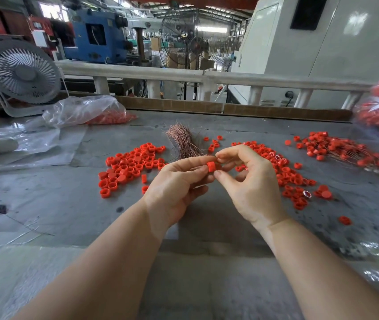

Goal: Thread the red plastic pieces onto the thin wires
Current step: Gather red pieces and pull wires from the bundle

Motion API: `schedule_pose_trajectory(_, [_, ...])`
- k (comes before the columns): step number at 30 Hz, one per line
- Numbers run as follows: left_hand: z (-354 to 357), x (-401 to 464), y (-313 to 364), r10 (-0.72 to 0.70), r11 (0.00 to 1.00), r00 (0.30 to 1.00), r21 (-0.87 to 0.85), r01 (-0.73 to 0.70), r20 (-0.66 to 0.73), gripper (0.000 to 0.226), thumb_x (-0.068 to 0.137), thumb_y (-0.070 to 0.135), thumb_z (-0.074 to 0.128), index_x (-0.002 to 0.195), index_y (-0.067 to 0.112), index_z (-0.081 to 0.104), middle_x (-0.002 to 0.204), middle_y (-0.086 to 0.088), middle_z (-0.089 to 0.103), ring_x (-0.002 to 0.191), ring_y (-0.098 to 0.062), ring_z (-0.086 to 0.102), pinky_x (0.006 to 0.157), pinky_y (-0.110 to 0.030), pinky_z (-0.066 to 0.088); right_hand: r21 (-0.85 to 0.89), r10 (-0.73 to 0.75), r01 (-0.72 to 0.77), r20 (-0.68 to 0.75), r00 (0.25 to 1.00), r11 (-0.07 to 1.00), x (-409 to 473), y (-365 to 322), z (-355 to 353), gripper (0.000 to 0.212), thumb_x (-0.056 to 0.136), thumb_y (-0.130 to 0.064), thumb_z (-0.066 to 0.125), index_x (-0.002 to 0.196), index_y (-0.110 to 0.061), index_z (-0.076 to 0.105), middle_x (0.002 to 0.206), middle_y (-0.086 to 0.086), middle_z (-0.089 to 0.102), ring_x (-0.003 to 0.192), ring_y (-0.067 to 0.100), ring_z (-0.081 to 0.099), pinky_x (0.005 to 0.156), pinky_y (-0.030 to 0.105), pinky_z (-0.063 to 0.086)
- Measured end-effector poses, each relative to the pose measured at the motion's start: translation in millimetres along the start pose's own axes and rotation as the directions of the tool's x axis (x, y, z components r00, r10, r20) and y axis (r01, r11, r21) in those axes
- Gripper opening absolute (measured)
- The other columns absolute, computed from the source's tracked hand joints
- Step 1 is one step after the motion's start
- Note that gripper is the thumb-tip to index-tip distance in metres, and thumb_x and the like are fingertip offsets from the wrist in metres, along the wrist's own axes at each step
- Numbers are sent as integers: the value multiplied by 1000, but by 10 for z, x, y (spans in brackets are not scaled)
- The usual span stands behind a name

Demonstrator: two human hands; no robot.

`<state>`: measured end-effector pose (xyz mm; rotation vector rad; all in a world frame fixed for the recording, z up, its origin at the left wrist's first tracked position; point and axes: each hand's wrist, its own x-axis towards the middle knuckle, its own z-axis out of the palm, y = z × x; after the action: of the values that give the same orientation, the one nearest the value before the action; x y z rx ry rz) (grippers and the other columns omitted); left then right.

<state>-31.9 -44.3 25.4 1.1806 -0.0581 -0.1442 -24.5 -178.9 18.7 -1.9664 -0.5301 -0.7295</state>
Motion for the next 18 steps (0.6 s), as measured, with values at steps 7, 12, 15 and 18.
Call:
schedule_pose_trajectory(7, [2, 0, 2, 3, 1000, 1000, 29, -3, 9, 37, 88, 3, 53, 70, 26, 76, 64, 9, 68, 57, 2, 61, 50, -11, 45, -39, -41, 40, -3, 999, 998, -4, 17, 3, 28, 73, -2, 73, 86, -24, 62, 82, -5, 64, 75, 5, 58, 64, 7, 39])
schedule_pose_trajectory(12, [-10, 6, -4, 7, 999, 1000, 37, -7, 6, 35, 89, 3, 54, 71, 25, 76, 65, 8, 68, 57, 2, 61, 51, -12, 44, -60, -48, 47, -2, 999, 997, -4, 19, -4, 24, 74, -2, 73, 86, -20, 64, 82, -6, 62, 76, 5, 57, 64, 6, 39])
schedule_pose_trajectory(15, [-8, 17, -5, 10, 1000, 1000, 19, -10, -7, 33, 88, 2, 54, 71, 20, 75, 63, 5, 68, 55, 0, 61, 49, -13, 46, -80, -53, 53, 1, 999, 995, 5, 17, -2, 20, 74, -2, 73, 83, -17, 65, 80, -9, 59, 75, 4, 55, 63, 5, 38])
schedule_pose_trajectory(18, [12, 15, 14, 10, 999, 1000, -32, -10, -2, 25, 84, 0, 55, 74, 13, 74, 64, 1, 68, 55, -4, 62, 52, -15, 50, -92, -57, 57, 1, 998, 994, 10, 22, -5, 16, 74, 0, 72, 80, -13, 66, 77, -12, 54, 72, 0, 52, 63, 5, 36])
